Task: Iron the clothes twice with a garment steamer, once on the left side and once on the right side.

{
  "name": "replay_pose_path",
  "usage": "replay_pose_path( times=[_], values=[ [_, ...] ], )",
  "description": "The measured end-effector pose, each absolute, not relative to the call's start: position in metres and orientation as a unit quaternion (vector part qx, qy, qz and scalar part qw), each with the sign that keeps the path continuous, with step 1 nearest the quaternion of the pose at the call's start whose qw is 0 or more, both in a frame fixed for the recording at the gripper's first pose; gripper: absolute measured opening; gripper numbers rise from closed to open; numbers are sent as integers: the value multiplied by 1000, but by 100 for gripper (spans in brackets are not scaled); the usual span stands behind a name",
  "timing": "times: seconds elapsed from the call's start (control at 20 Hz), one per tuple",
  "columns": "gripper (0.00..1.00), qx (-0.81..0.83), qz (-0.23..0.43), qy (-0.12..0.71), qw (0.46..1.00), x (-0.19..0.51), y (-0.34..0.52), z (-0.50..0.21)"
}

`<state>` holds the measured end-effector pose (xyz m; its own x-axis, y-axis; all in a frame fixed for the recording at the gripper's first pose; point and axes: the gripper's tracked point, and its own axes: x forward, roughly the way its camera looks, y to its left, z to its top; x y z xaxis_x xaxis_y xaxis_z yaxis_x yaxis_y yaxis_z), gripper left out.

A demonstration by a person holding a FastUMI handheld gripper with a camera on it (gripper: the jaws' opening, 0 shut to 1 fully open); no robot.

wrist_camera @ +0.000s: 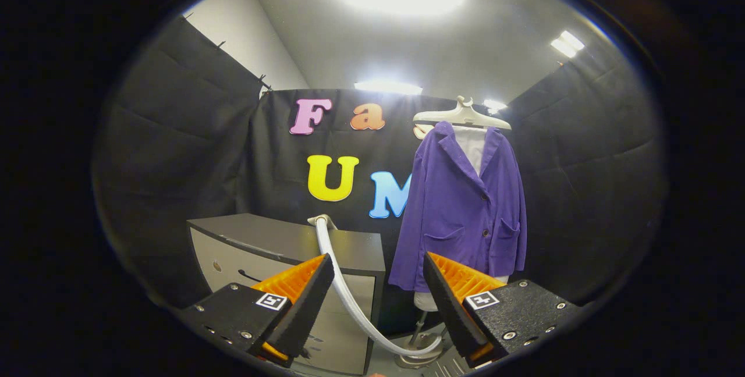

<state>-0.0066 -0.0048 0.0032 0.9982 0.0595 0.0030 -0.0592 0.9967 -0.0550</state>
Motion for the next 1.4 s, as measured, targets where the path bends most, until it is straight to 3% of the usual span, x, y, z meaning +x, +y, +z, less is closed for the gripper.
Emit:
replay_pose_path(
  times=[0.5, 1.4],
  values=[
    [95, -11, 47, -7, 999, 1, -19, 26],
    [94, 36, 42, -12, 998, 93, -17, 175]
  ],
)
